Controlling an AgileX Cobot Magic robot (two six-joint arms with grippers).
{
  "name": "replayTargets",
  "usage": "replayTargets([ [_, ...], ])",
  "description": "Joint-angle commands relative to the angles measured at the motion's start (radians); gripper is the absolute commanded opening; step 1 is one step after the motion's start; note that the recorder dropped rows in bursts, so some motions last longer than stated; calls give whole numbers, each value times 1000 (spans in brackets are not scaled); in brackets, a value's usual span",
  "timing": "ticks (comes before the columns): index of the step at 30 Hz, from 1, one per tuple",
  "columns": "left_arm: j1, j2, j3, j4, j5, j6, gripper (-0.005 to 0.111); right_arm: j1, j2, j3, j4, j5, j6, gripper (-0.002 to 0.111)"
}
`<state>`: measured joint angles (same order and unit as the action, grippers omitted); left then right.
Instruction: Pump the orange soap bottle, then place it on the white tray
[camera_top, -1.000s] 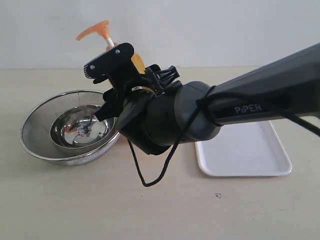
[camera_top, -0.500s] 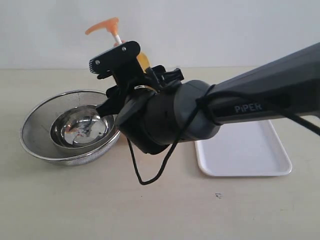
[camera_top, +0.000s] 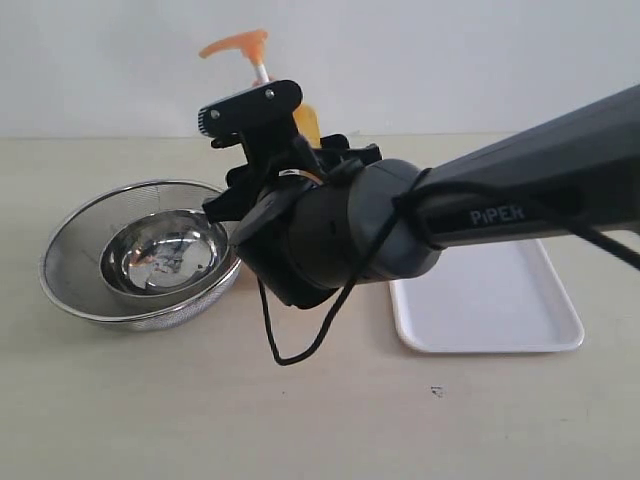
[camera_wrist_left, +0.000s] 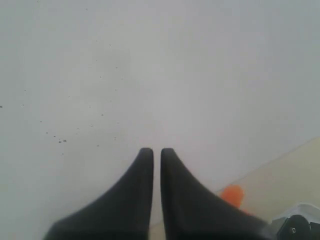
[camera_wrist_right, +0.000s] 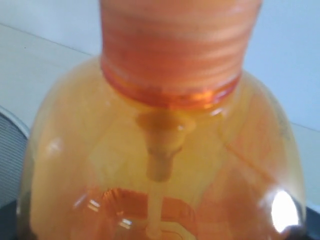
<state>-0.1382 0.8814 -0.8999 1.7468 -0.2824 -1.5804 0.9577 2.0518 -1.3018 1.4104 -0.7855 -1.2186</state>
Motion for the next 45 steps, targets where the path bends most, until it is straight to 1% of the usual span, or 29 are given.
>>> replayTargets([
  [1, -2, -66, 65, -2, 54, -48, 5, -1, -17, -6, -7, -16, 51, 0],
  [5, -2, -113, 133, -2, 78, -55, 5, -1, -17, -6, -5, -19, 111, 0],
  [9, -2, -146, 203, -2, 78, -103, 5, -1, -17, -6, -3, -19, 166, 0],
  [16, -2, -170, 312, -2, 78, -109, 5, -1, -17, -6, 39, -19, 168, 0],
  [20, -2, -176, 355, -2, 78, -140, 5, -1, -17, -6, 41, -33, 162, 0],
  [29, -2, -176, 367, -2, 73, -140, 5, -1, -17, -6, 43, -124, 162, 0],
  [41, -2, -176, 367, -2, 73, -140, 5, -1, -17, -6, 43, -124, 162, 0],
  [45, -2, -176, 367, -2, 71, -140, 5, -1, -17, -6, 43, -104, 208, 0],
])
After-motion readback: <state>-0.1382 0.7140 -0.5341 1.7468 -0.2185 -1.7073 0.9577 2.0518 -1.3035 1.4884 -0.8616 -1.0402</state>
